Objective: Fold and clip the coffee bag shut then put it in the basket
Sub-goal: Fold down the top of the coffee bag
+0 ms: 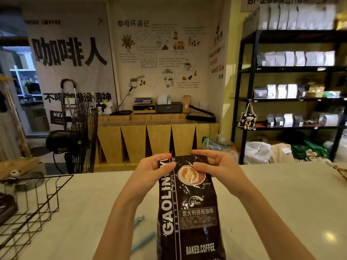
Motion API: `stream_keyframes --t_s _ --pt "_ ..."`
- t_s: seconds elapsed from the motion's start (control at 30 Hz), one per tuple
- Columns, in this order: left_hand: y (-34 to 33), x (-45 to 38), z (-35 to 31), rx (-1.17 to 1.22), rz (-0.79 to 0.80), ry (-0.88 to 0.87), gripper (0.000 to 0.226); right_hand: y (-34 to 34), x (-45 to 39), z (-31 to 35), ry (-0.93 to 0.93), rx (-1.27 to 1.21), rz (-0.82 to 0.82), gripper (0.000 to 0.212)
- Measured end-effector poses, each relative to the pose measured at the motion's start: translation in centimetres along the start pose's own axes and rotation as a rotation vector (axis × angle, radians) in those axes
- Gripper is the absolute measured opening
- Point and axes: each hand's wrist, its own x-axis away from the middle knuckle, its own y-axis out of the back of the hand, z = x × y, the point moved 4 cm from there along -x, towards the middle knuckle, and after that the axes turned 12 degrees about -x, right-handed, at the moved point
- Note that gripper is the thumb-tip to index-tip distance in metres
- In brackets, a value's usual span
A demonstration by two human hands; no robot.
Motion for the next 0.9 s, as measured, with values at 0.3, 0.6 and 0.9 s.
stream_keyframes --t_s 0.3,0.6,0.9 --pt "-0.5 -0.5 -0.3 0.048 0.000 -0.034 0.021 0.7 0.3 0.8 -0.012 0.015 -0.025 0.021" --pt "-0.9 -0.5 -0.4 -0.144 0.058 -0.021 0.019 1.6 0.2 -0.4 -0.027 0.083 -0.087 0.008" --pt "-0.8 -0.5 0.5 0.021 -0.060 0.013 0.018 1.2 -0.3 -1.5 -0.087 -0.012 -0.041 0.011"
